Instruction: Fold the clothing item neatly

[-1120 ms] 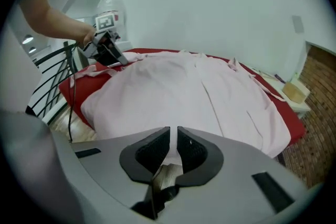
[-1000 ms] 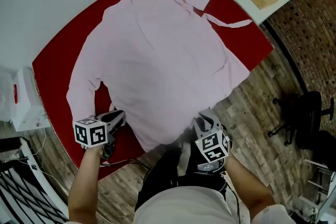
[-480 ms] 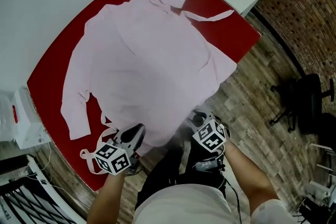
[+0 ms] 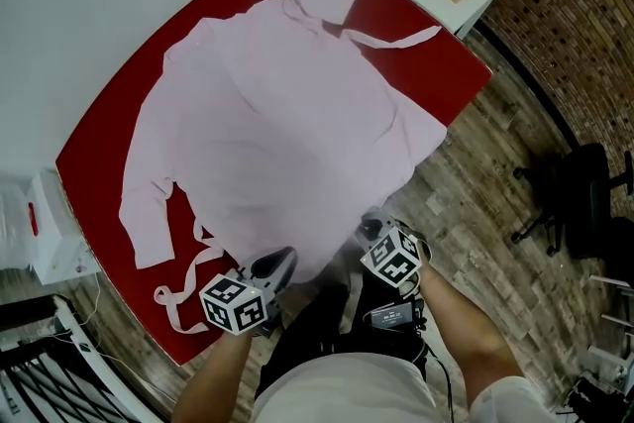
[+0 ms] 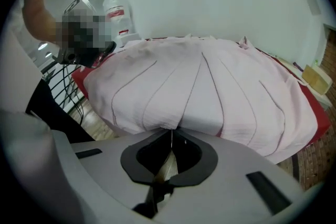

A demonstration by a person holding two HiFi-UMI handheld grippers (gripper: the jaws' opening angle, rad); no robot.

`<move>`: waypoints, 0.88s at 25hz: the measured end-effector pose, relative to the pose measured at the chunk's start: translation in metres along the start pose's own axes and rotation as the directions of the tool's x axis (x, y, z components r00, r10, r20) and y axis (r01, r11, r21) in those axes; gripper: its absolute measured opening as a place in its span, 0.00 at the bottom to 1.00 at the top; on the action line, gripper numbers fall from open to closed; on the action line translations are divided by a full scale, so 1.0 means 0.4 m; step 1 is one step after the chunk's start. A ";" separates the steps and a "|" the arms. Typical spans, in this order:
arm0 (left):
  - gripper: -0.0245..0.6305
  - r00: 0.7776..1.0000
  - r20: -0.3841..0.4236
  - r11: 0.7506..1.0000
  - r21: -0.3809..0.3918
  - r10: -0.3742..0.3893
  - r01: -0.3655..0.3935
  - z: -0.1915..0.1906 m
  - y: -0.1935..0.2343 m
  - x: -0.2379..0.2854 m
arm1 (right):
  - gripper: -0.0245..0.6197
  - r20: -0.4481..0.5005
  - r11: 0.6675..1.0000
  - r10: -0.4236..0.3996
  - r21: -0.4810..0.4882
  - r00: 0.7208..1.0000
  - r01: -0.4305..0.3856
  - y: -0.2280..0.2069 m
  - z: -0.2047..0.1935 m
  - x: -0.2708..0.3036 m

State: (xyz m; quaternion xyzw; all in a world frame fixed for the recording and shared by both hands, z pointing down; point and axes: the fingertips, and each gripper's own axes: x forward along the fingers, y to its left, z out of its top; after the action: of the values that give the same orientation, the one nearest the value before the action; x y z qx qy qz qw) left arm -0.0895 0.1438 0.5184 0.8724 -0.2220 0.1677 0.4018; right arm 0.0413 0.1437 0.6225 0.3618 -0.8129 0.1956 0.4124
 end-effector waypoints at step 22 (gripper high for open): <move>0.05 0.999 -0.040 1.000 -0.025 0.008 -0.009 -0.036 0.011 0.012 | 0.06 -0.045 0.983 -0.099 0.151 0.994 0.105 -0.084 -0.094 -0.087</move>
State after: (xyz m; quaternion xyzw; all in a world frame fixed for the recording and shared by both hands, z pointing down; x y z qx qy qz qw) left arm -0.0896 0.1511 0.5324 0.8627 -0.2199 0.1842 0.4164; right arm 0.1004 0.1594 0.6166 0.4300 -0.7679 0.2429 0.4080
